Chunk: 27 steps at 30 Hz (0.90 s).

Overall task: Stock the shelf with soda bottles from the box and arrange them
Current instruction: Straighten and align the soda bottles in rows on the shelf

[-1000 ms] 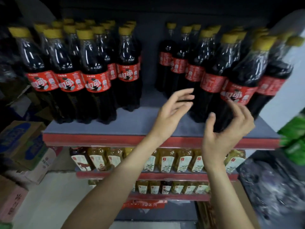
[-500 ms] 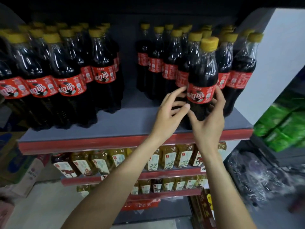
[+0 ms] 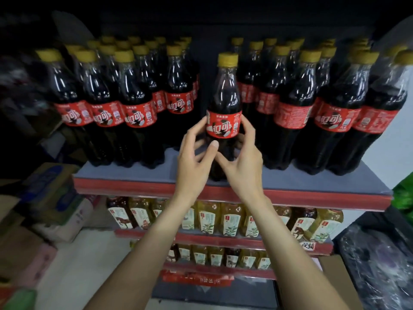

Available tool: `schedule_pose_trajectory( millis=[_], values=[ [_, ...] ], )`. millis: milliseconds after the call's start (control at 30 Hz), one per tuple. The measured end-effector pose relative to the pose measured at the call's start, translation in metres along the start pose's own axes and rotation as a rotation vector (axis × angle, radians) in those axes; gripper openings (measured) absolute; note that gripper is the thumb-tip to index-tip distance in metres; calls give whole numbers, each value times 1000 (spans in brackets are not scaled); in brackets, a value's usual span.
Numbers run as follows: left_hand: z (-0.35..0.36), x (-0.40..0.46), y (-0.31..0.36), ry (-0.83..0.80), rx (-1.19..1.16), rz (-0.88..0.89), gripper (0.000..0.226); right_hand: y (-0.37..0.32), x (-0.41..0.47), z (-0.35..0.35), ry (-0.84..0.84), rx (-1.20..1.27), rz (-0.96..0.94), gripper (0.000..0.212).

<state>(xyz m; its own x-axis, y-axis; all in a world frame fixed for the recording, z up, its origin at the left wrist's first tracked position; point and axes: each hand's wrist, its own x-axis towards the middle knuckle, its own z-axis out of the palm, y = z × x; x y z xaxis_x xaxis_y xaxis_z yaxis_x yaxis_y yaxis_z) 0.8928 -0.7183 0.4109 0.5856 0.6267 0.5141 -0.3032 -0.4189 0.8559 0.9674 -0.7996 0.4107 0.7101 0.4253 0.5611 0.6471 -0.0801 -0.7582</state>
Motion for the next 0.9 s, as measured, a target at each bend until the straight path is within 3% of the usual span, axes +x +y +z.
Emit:
schedule_pose_trajectory(
  millis=[167, 467, 667, 800, 900],
  values=[
    [-35, 3, -9, 137, 241, 51, 46, -11, 10, 45, -75, 28, -30, 82],
    [-72, 5, -23, 462, 788, 333, 42, -16, 21, 84, -126, 85, -45, 90],
    [-81, 9, -30, 394, 840, 280, 67, -18, 23, 92, -175, 63, -61, 94],
    [-79, 10, -32, 392, 840, 310, 70, -12, 23, 77, -243, 84, -122, 88],
    [-73, 11, -29, 396, 849, 435, 64, 4, 22, 55, -206, -4, -178, 73]
  ],
)
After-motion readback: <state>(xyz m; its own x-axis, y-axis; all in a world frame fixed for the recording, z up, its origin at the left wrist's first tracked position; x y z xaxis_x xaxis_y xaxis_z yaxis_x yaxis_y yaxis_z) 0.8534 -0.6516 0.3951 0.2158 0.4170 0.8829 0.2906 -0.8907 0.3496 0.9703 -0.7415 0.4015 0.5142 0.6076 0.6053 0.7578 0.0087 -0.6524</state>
